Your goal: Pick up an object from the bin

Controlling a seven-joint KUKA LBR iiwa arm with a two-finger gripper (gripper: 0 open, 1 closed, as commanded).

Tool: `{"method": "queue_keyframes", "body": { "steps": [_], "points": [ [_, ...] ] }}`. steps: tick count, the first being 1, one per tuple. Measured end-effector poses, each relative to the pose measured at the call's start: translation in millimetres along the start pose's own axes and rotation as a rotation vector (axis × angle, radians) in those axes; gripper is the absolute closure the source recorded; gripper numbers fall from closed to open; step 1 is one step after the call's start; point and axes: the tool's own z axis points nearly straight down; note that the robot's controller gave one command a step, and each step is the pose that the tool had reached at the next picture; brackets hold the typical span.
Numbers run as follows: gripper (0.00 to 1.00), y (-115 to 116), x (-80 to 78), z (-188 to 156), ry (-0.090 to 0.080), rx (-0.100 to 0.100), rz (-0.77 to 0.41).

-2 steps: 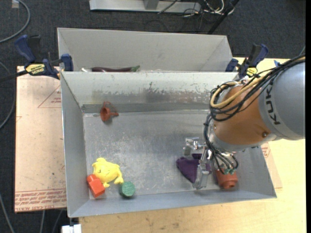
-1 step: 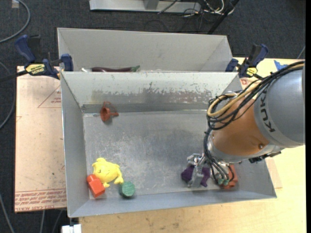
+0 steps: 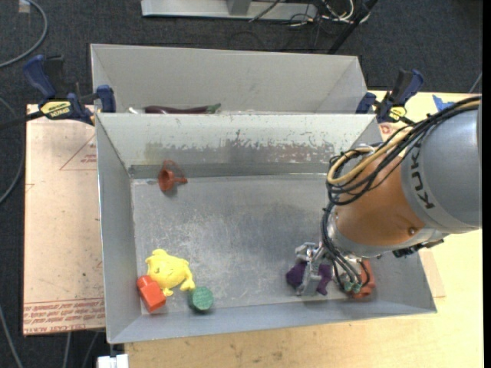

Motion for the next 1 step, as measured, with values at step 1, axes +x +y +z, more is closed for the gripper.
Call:
{"method": "queue_keyframes", "body": {
  "steps": [1],
  "points": [
    [1.0, 0.0, 0.2, -1.4, 0.001, 0.0, 0.0]
  ]
}}
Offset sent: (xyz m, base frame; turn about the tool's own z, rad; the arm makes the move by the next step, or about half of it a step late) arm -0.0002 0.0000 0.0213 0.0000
